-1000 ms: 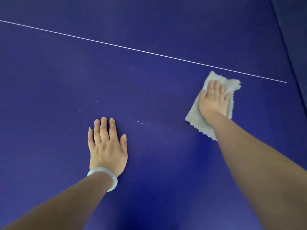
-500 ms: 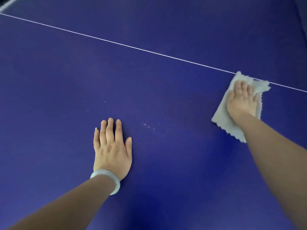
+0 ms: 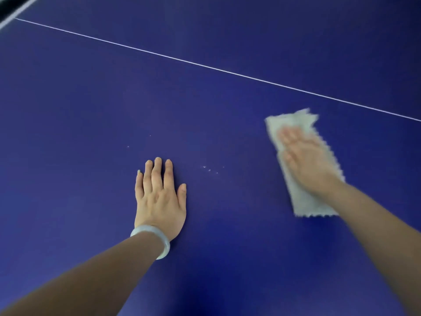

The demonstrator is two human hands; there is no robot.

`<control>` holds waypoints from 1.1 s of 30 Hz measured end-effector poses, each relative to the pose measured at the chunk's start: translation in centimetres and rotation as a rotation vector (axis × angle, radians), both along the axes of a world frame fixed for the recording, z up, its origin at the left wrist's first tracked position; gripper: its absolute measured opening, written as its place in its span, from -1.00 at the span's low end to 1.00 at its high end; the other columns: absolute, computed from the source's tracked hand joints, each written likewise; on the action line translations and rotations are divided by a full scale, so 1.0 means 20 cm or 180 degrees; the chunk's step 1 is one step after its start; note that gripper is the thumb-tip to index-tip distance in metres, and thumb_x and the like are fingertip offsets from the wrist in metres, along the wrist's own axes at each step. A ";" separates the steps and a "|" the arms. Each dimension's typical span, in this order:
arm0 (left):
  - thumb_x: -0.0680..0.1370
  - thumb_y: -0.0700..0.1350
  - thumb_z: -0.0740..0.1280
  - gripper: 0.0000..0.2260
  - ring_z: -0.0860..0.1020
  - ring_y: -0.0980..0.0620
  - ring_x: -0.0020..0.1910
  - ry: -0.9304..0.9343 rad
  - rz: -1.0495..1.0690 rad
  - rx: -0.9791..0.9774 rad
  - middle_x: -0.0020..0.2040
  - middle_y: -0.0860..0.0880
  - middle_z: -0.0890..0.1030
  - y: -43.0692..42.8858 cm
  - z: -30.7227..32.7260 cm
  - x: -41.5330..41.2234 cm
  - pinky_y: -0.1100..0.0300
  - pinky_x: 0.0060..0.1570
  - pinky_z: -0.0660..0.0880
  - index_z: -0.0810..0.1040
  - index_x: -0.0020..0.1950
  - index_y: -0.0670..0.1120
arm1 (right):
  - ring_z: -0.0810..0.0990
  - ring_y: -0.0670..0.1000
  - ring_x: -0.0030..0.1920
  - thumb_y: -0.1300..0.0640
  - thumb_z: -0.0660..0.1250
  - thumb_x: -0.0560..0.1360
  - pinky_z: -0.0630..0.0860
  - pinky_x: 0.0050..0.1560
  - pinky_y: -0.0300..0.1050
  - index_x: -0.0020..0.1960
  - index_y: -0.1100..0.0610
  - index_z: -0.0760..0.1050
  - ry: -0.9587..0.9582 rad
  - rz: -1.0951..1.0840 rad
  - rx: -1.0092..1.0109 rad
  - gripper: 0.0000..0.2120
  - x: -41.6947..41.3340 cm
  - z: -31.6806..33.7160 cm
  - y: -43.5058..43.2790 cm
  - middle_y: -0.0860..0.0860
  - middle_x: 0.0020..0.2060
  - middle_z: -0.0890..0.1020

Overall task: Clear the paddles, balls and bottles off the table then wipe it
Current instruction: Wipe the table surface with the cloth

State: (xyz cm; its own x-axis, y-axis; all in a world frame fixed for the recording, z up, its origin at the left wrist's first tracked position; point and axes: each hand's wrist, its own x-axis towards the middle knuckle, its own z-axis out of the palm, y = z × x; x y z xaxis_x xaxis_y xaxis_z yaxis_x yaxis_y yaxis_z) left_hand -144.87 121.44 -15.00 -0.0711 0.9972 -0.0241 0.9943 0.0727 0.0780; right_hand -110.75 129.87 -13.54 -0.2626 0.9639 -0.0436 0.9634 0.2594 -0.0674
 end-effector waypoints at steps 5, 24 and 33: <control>0.64 0.12 -0.15 -0.41 0.01 -0.14 0.58 0.0007 0.0003 -0.0043 0.58 -0.17 0.13 0.01 0.01 0.00 -0.10 0.55 -0.07 0.11 0.59 -0.15 | -0.09 0.04 0.60 -0.02 -0.18 0.67 -0.16 0.57 0.13 0.62 0.08 -0.07 0.0128 -0.1508 -0.0116 -0.46 -0.08 -0.02 0.21 0.01 0.61 0.00; 0.65 0.10 -0.08 -0.43 -0.06 -0.16 0.59 -0.0046 -0.0043 -0.0151 0.60 -0.16 0.05 -0.01 0.04 0.01 -0.10 0.55 -0.13 0.01 0.61 -0.15 | -0.21 0.00 0.59 -0.08 -0.23 0.67 -0.16 0.57 0.17 0.62 0.02 -0.16 0.0006 -0.0578 -0.0223 -0.46 -0.48 -0.05 -0.63 -0.06 0.60 -0.13; 0.65 0.09 -0.09 -0.42 -0.02 -0.21 0.58 -0.0042 -0.0148 -0.0123 0.59 -0.21 0.07 -0.02 0.02 0.00 -0.16 0.54 -0.07 0.02 0.60 -0.19 | -0.24 -0.06 0.58 -0.11 -0.22 0.64 -0.23 0.57 0.11 0.62 -0.02 -0.16 0.0379 -0.2663 -0.0223 -0.43 -0.45 -0.05 -1.31 -0.07 0.61 -0.10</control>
